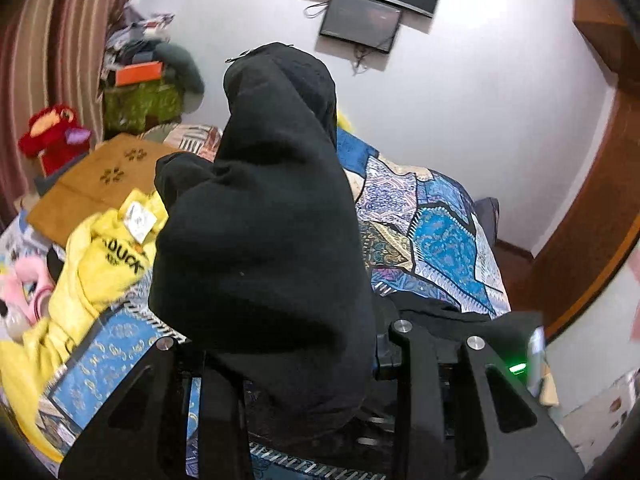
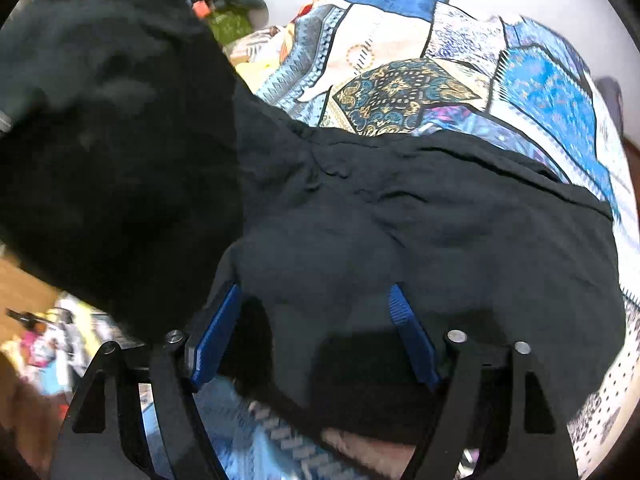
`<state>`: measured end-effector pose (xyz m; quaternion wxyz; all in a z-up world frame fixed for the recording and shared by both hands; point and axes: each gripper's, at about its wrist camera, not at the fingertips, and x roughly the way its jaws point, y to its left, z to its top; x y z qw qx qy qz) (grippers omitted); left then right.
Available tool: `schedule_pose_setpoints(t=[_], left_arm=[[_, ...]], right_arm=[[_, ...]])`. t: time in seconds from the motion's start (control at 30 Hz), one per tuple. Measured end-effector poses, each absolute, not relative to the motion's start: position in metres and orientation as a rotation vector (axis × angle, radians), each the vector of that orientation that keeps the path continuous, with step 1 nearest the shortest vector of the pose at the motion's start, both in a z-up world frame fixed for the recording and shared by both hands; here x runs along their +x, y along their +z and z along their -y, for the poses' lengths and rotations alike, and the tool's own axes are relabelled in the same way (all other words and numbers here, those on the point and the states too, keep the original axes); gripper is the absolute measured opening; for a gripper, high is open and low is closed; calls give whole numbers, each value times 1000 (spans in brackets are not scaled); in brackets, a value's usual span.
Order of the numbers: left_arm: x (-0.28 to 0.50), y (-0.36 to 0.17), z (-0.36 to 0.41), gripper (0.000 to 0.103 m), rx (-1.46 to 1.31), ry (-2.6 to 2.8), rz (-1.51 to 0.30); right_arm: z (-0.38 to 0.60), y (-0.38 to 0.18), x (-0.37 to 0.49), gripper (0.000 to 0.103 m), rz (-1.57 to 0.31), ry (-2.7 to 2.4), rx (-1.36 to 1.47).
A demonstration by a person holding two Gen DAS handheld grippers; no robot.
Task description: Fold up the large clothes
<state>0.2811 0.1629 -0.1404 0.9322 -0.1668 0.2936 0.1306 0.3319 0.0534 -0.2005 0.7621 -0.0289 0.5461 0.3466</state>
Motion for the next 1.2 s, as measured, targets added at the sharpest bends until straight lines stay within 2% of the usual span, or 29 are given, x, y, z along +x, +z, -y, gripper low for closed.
schedule_pose_setpoints(t=[0.13,0.23,0.37,0.5,0.67,0.8,0.93,1.03,1.13,1.2], left_arm=[[289,-137,-152,33,-229,257,-622],[289,-134,-132,33,-160,249,-624],[298,-131,-100,33,-90,213,-627],[309,-129,-59,33,-20,144,-634],[319,-132,-14,33,76,44,-646],[338,-151,14,33,38,-67,-741],[360,-188,16,34,-112,-170,-900],[370,-222,21,40,-150,-241,-998],[364,-223,34,49,-53,-252,-988],[359,-219,33,65,-63,-301,-1008]], right_arm=[[21,-164,333,73,-1087,671,93],[77,-159,339,73,-1057,524,91],[118,-186,339,73,-1063,330,40],[119,-242,335,73,-1216,388,132],[127,-251,338,73,-1252,429,213],[137,-243,331,73,-1252,411,222],[162,-220,317,73,-1172,367,238],[187,-206,305,73,-1143,319,246],[206,-198,295,73,-1133,279,237],[213,-195,290,73,-1132,263,235]])
